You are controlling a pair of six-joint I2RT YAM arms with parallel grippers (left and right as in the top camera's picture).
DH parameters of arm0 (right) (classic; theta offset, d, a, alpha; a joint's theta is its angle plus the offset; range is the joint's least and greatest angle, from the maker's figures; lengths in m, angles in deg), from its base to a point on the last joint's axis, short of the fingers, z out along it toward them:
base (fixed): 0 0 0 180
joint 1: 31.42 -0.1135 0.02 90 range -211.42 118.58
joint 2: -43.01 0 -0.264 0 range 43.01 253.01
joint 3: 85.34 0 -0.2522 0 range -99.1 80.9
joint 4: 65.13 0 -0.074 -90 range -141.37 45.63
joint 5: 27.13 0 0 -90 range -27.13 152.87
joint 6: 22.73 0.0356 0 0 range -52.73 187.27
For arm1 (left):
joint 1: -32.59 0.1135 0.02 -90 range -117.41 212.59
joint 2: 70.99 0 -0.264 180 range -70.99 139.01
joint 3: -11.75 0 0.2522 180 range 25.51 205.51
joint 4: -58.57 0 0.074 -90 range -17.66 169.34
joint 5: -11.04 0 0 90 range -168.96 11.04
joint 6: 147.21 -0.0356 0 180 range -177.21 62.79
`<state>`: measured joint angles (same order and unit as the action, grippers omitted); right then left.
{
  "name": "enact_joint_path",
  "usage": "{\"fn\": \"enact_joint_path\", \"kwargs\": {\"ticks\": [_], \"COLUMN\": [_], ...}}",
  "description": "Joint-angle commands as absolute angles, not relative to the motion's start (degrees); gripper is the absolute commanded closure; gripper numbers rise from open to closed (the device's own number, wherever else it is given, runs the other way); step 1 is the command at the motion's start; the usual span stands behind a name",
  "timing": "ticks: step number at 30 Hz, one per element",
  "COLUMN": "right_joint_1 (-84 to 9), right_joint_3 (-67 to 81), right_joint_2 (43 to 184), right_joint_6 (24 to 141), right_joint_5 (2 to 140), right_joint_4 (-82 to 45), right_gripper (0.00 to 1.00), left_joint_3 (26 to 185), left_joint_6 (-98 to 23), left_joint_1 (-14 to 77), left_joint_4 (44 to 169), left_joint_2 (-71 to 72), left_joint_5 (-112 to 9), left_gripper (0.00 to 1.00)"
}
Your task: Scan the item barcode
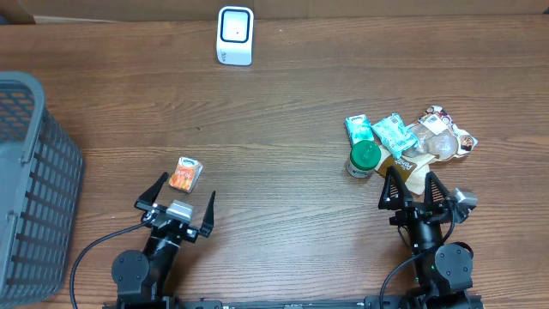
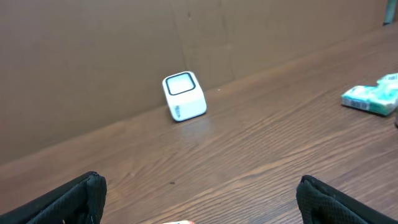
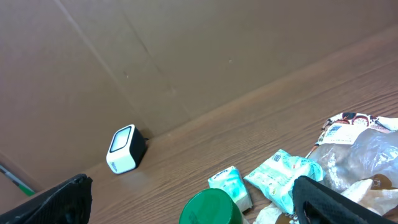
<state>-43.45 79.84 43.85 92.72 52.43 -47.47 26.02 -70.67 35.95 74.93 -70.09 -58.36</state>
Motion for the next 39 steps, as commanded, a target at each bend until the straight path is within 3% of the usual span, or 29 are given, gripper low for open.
{"fn": "enact_joint_path", "kwargs": {"ticks": [1, 5, 11, 39], "right_joint_1": [-43.45, -43.45, -43.45, -43.45], "right_joint_3": [80.45, 80.45, 80.45, 80.45], "right_joint_2": [43.17, 43.17, 43.17, 43.17], "right_joint_6": [92.72, 92.72, 92.72, 92.72], "right_joint_5": [52.67, 52.67, 52.67, 52.67], "right_joint_4": [-47.82, -47.82, -47.82, -47.82], "right_gripper": [0.00, 0.00, 0.00, 0.00], "left_joint_3": [25.78, 25.78, 25.78, 25.78], "left_joint_6": [-62.32, -51.80, -40.37, -40.48], "left_joint_1": [35.66, 35.66, 35.66, 35.66], "left_joint_4": [74.93, 75.10, 75.93, 76.67], "left_joint_2": [-70.74, -70.74, -70.74, -70.72], "left_joint_5": [-67.89, -78.62, -80.04, -80.00], "left_gripper": [0.00, 0.00, 0.00, 0.01]}}
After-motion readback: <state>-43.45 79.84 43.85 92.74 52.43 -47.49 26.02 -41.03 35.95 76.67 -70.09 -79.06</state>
